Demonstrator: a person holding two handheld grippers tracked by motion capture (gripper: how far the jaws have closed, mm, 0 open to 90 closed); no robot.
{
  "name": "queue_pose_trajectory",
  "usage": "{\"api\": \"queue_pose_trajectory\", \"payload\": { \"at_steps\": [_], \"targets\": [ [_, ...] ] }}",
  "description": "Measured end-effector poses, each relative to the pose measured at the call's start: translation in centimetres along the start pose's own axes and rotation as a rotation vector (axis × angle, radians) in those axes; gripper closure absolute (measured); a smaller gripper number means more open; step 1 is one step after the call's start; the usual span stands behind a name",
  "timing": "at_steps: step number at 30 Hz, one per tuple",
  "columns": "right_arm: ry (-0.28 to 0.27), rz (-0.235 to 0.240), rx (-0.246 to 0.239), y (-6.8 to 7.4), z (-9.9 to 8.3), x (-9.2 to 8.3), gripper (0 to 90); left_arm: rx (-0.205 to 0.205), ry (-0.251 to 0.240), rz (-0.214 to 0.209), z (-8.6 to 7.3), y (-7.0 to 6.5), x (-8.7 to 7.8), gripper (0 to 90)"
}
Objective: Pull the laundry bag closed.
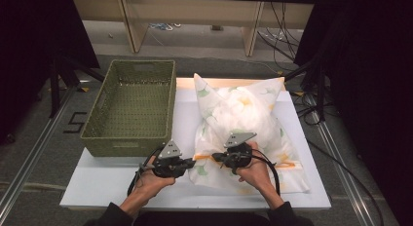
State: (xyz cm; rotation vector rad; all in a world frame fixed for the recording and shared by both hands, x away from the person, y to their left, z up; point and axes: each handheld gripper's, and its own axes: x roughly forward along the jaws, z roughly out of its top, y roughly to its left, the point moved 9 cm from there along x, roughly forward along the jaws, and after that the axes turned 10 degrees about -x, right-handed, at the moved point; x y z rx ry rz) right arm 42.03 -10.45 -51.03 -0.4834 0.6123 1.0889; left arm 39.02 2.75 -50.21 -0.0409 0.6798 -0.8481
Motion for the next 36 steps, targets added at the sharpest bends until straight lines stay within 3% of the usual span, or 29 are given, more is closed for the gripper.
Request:
{"api": "queue_pose_trajectory", "payload": {
  "at_steps": [1, 16, 18, 29, 31, 33, 36],
  "targets": [
    [0.006, -0.030, 0.001, -0.6, -0.6, -0.6, 90.0, 0.011, 0.015, -0.011, -0.1, 0.0, -0.2, 86.3],
    [0.017, -0.117, 0.040, -2.1, -2.5, -3.3, 90.0, 0.002, -0.009, -0.015, 0.1, -0.2, -0.5, 86.2],
    [0.015, -0.120, 0.065, -2.3, -2.9, -3.8, 90.0, 0.003, -0.006, -0.013, 0.1, -0.1, -0.5, 86.2],
    [0.014, -0.171, 0.094, -3.6, -5.0, -5.8, 90.0, -0.003, -0.009, -0.008, 0.0, 0.0, -0.7, 86.2],
    [0.028, -0.180, 0.124, -3.7, -5.5, -6.2, 90.0, -0.007, -0.012, -0.013, 0.0, -0.1, -0.7, 86.2],
    [0.023, -0.192, 0.132, -4.0, -5.8, -6.5, 90.0, -0.029, -0.017, -0.021, 0.0, -0.1, -0.8, 86.1],
    [0.020, -0.195, 0.128, -4.2, -6.2, -6.9, 90.0, -0.017, -0.006, -0.013, -0.2, 0.1, -1.0, 86.2]
  ]
}}
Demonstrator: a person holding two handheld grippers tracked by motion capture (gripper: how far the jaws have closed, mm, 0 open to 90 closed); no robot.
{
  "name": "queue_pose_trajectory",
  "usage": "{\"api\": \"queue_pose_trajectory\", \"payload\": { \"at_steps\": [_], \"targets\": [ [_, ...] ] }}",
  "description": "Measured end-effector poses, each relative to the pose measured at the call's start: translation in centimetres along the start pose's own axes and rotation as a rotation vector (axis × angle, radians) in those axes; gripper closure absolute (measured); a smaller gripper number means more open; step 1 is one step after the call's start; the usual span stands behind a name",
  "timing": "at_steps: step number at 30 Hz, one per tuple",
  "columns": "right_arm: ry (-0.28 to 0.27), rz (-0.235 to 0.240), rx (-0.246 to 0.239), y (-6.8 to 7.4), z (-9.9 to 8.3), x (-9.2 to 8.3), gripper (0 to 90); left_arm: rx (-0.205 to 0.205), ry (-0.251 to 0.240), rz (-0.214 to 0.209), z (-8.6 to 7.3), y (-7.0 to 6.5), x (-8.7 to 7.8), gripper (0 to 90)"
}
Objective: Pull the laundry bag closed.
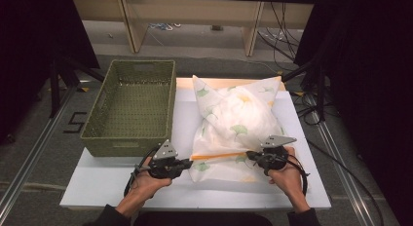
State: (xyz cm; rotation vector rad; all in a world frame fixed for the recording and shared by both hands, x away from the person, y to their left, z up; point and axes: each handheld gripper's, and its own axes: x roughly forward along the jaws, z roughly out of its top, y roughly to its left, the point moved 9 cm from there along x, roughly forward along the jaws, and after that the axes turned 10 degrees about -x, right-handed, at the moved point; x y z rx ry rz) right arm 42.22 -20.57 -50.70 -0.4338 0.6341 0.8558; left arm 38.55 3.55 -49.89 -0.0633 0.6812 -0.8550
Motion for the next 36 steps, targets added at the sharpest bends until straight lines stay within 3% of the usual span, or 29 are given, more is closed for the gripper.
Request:
{"api": "queue_pose_trajectory", "payload": {
  "at_steps": [2, 3, 7, 11, 12, 14, 16, 23, 31, 34, 36],
  "targets": [
    [0.007, -0.011, 0.029, -0.1, -0.4, -0.3, 90.0, 0.002, 0.002, -0.001, -0.1, 0.0, 0.0, 86.2],
    [0.004, -0.011, 0.010, -0.3, -0.5, -0.4, 90.0, 0.005, 0.004, 0.000, -0.1, -0.1, 0.0, 86.2],
    [0.015, -0.027, 0.048, -0.7, -1.5, -0.9, 90.0, 0.008, 0.003, -0.005, -0.2, -0.1, -0.1, 86.2],
    [0.012, -0.029, 0.051, -1.1, -2.1, -1.2, 90.0, 0.008, 0.009, 0.000, -0.3, 0.0, -0.1, 86.2],
    [0.016, -0.052, 0.076, -1.3, -2.5, -1.6, 90.0, 0.011, 0.015, 0.001, -0.4, 0.0, -0.1, 86.1],
    [0.018, -0.041, 0.058, -1.5, -2.9, -1.7, 90.0, 0.013, 0.010, 0.009, -0.4, 0.1, -0.1, 86.2],
    [0.024, -0.075, 0.075, -1.9, -3.4, -2.0, 90.0, 0.026, 0.011, 0.008, -0.4, 0.2, -0.2, 86.1],
    [0.036, -0.098, 0.123, -3.1, -5.3, -3.1, 90.0, 0.006, 0.012, 0.010, -0.5, 0.2, -0.2, 86.1],
    [0.046, -0.150, 0.142, -4.7, -6.9, -3.9, 90.0, 0.013, 0.027, 0.025, -0.8, 0.7, -0.1, 86.2],
    [0.057, -0.145, 0.174, -5.0, -7.5, -4.2, 90.0, 0.017, 0.026, 0.025, -0.8, 0.7, -0.1, 86.1],
    [0.048, -0.144, 0.165, -5.5, -8.0, -4.3, 90.0, 0.029, 0.036, 0.030, -0.8, 0.8, -0.2, 86.2]
  ]
}}
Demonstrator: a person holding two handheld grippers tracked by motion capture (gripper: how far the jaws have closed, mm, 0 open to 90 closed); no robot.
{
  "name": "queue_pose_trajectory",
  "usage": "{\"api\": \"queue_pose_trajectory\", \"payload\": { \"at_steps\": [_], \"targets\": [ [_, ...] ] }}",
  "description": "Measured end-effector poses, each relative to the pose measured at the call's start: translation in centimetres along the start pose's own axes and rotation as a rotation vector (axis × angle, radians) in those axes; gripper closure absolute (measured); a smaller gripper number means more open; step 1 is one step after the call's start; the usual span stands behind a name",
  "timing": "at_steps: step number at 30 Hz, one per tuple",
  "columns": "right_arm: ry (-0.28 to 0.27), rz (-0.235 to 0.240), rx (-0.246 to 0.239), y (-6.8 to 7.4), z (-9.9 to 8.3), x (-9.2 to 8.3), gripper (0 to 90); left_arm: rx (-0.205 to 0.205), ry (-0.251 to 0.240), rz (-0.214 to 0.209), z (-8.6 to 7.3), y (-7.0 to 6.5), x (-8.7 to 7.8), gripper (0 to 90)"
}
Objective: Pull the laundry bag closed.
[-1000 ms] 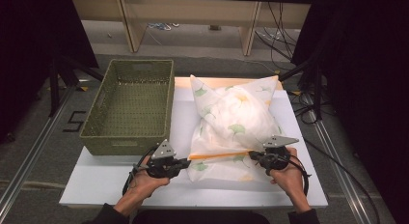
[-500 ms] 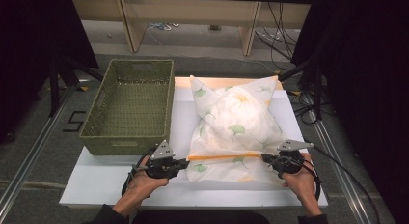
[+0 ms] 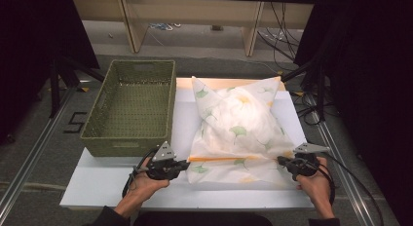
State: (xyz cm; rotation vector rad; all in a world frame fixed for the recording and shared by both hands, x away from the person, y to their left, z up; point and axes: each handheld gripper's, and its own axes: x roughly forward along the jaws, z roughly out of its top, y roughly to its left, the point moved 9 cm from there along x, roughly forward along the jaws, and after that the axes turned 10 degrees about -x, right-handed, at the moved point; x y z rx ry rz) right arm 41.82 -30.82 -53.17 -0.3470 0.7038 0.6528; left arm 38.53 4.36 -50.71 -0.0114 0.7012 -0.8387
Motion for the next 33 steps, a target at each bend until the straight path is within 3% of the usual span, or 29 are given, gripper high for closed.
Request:
{"api": "queue_pose_trajectory", "payload": {
  "at_steps": [3, 8, 9, 12, 13, 14, 19, 21, 22, 23, 25, 27, 28, 29, 31, 33],
  "targets": [
    [0.021, -0.008, 0.021, -0.3, -0.4, -0.4, 90.0, -0.015, -0.015, 0.000, 0.1, -0.1, 0.1, 86.2],
    [0.016, -0.031, 0.052, -1.5, -1.2, -0.8, 90.0, 0.021, -0.004, 0.020, 0.1, 0.6, 0.0, 86.1],
    [0.005, -0.032, 0.033, -1.7, -1.2, -0.7, 90.0, 0.019, 0.004, 0.023, 0.0, 0.6, -0.1, 86.1],
    [0.025, -0.062, 0.064, -2.2, -1.7, -1.2, 90.0, 0.004, -0.002, 0.026, -0.1, 0.5, 0.0, 86.1],
    [0.016, -0.076, 0.040, -2.5, -1.8, -1.2, 90.0, 0.011, 0.000, 0.033, -0.1, 0.6, 0.0, 86.1],
    [0.028, -0.074, 0.063, -2.5, -1.9, -1.4, 90.0, -0.002, -0.003, 0.017, 0.0, 0.5, 0.1, 86.1],
    [0.039, -0.096, 0.087, -3.2, -2.5, -1.8, 90.0, 0.012, 0.007, 0.027, -0.1, 0.6, 0.1, 86.1],
    [0.030, -0.096, 0.059, -3.6, -2.6, -2.0, 90.0, 0.037, 0.006, 0.035, 0.0, 0.9, 0.0, 86.1],
    [0.040, -0.120, 0.087, -3.6, -2.6, -2.2, 90.0, 0.011, 0.005, 0.033, -0.1, 0.9, 0.0, 86.1],
    [0.044, -0.125, 0.076, -3.8, -2.7, -2.2, 90.0, 0.008, 0.006, 0.030, -0.1, 0.8, 0.0, 86.1],
    [0.031, -0.133, 0.086, -3.7, -2.7, -2.0, 90.0, 0.025, 0.014, 0.038, -0.1, 1.0, 0.0, 86.1],
    [0.030, -0.140, 0.067, -3.9, -2.8, -2.1, 90.0, 0.024, 0.012, 0.040, -0.1, 1.0, 0.0, 86.1],
    [0.067, -0.142, 0.085, -4.0, -3.0, -2.4, 90.0, 0.017, 0.008, 0.043, -0.2, 1.0, 0.1, 86.1],
    [0.043, -0.137, 0.079, -4.0, -3.0, -2.2, 90.0, 0.016, 0.008, 0.045, -0.2, 1.0, 0.1, 86.1],
    [0.057, -0.134, 0.114, -3.9, -3.0, -2.4, 90.0, 0.022, 0.015, 0.044, 0.0, 1.2, 0.1, 86.0],
    [0.043, -0.152, 0.083, -4.3, -3.1, -2.3, 90.0, 0.011, 0.010, 0.058, -0.1, 1.6, 0.2, 86.0]
  ]
}}
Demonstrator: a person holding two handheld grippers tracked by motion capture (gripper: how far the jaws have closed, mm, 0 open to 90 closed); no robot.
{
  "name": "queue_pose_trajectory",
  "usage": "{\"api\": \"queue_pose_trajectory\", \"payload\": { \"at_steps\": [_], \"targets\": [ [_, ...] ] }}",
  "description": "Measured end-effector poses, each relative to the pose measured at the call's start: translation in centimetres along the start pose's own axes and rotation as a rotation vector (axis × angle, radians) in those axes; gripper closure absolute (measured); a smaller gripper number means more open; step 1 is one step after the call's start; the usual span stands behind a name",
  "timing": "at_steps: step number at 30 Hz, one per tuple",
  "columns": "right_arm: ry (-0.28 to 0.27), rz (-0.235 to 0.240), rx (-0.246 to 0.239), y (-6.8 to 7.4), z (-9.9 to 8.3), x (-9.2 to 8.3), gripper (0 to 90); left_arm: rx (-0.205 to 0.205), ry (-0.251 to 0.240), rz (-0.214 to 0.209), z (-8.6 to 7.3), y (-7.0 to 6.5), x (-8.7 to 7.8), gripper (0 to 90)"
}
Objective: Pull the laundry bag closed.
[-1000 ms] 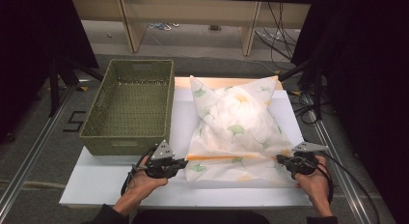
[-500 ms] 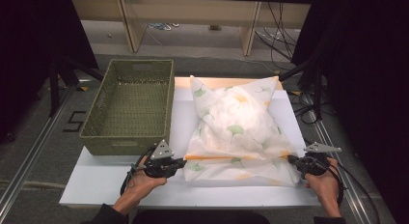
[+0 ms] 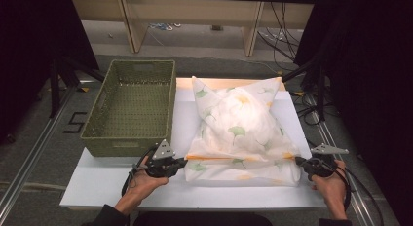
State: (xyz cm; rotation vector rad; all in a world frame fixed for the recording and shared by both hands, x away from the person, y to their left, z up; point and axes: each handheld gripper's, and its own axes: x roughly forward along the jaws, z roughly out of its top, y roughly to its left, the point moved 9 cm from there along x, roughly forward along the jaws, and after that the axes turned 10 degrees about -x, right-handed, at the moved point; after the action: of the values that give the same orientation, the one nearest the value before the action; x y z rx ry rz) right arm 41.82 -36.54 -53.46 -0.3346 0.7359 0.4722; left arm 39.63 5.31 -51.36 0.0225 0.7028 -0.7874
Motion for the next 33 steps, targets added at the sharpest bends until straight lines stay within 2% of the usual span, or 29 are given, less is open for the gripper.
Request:
{"api": "queue_pose_trajectory", "payload": {
  "at_steps": [1, 2, 3, 4, 7, 8, 9, 10, 11, 12, 13, 14, 16, 17, 18, 19, 20, 21, 22, 23, 24, 25, 27, 29, 30, 31, 32, 33],
  "targets": [
    [0.004, 0.011, -0.025, -0.2, 0.0, 0.0, 90.0, -0.005, 0.013, -0.006, -0.1, 0.1, 0.0, 86.0],
    [0.003, 0.000, -0.004, -0.1, 0.0, 0.1, 90.0, 0.000, 0.007, 0.004, -0.1, 0.2, 0.0, 86.0],
    [-0.006, 0.021, -0.022, 0.0, 0.1, 0.2, 90.0, 0.012, 0.005, 0.004, 0.0, 0.4, 0.0, 85.9],
    [-0.006, 0.021, -0.022, 0.0, 0.1, 0.2, 90.0, 0.012, 0.005, 0.004, 0.0, 0.4, 0.0, 85.9],
    [-0.003, 0.003, -0.044, 0.0, 0.7, 0.7, 90.0, -0.017, 0.003, 0.018, 0.0, 1.1, 0.3, 85.6],
    [0.025, -0.002, -0.020, 0.3, 0.6, 0.7, 90.0, -0.004, 0.025, 0.007, -0.2, 1.2, 0.4, 85.5],
    [0.007, 0.003, -0.046, 0.1, 0.9, 1.0, 90.0, -0.012, 0.024, 0.014, -0.3, 1.3, 0.5, 85.3],
    [0.007, 0.003, -0.046, 0.1, 0.9, 1.0, 90.0, -0.012, 0.024, 0.014, -0.3, 1.3, 0.5, 85.1],
    [-0.003, -0.010, -0.070, 0.0, 0.9, 0.8, 90.0, -0.011, 0.044, 0.004, -0.7, 1.1, 0.5, 84.7],
    [0.020, -0.007, -0.035, 0.3, 0.8, 0.5, 90.0, -0.017, 0.043, -0.001, -0.8, 1.0, 0.5, 84.5],
    [0.015, -0.006, -0.034, 0.5, 0.9, 0.3, 90.0, -0.011, 0.052, -0.008, -0.9, 0.9, 0.4, 84.1],
    [0.006, -0.014, -0.075, 0.2, 0.9, 0.3, 90.0, -0.007, 0.060, -0.003, -1.0, 0.8, 0.5, 83.7],
    [0.017, -0.022, -0.105, 0.1, 0.7, 0.1, 89.7, 0.009, 0.076, -0.002, -1.4, 0.7, 0.6, 82.4],
    [0.020, 0.013, -0.050, 0.7, 0.7, 0.0, 89.4, 0.015, 0.082, -0.005, -1.5, 0.7, 0.6, 80.7],
    [0.024, 0.004, -0.043, 0.7, 0.7, -0.2, 87.0, 0.022, 0.088, -0.006, -1.6, 0.8, 0.5, 78.0],
    [0.009, -0.012, -0.083, 0.4, 0.8, -0.2, 82.3, 0.001, 0.089, -0.008, -1.7, 0.7, 0.5, 75.5],
    [-0.022, -0.005, -0.054, 0.8, 1.2, -0.2, 77.4, -0.013, 0.085, -0.004, -1.7, 0.7, 0.6, 72.0],
    [-0.015, 0.004, -0.028, 1.1, 1.5, -0.6, 72.0, -0.012, 0.084, -0.003, -1.6, 0.8, 0.5, 66.9],
    [-0.015, 0.004, -0.028, 1.1, 1.5, -0.6, 72.0, -0.012, 0.084, -0.003, -1.6, 0.8, 0.5, 61.0],
    [-0.061, -0.003, -0.040, 1.2, 2.5, -0.7, 60.3, -0.013, 0.081, -0.010, -1.7, 0.7, 0.5, 54.6],
    [-0.087, -0.010, -0.075, 1.2, 3.1, -0.7, 58.2, -0.011, 0.076, -0.007, -1.7, 0.7, 0.5, 51.1],
    [-0.087, 0.004, -0.050, 1.7, 3.3, -0.9, 56.6, -0.014, 0.074, -0.005, -1.7, 0.6, 0.4, 47.6],
    [-0.126, 0.043, -0.069, 2.7, 4.3, -0.9, 53.1, -0.022, 0.055, 0.002, -1.5, 0.5, 0.2, 41.5],
    [-0.157, 0.026, -0.084, 3.4, 5.2, -1.0, 50.0, -0.018, 0.039, 0.001, -1.4, 0.3, -0.1, 37.6],
    [-0.161, 0.034, -0.098, 3.8, 5.5, -1.0, 49.1, -0.028, 0.019, -0.001, -1.2, 0.1, -0.2, 35.3],
    [-0.187, 0.039, -0.106, 4.2, 6.0, -0.8, 48.3, -0.038, 0.008, -0.005, -1.2, -0.1, -0.2, 33.1],
    [-0.173, 0.074, -0.077, 5.1, 5.9, -0.8, 48.1, -0.037, 0.012, -0.016, -1.2, -0.1, -0.3, 30.9],
    [-0.181, 0.090, -0.083, 5.5, 6.1, -0.6, 47.8, -0.022, 0.024, -0.009, -1.3, 0.0, -0.5, 28.9]
  ]
}}
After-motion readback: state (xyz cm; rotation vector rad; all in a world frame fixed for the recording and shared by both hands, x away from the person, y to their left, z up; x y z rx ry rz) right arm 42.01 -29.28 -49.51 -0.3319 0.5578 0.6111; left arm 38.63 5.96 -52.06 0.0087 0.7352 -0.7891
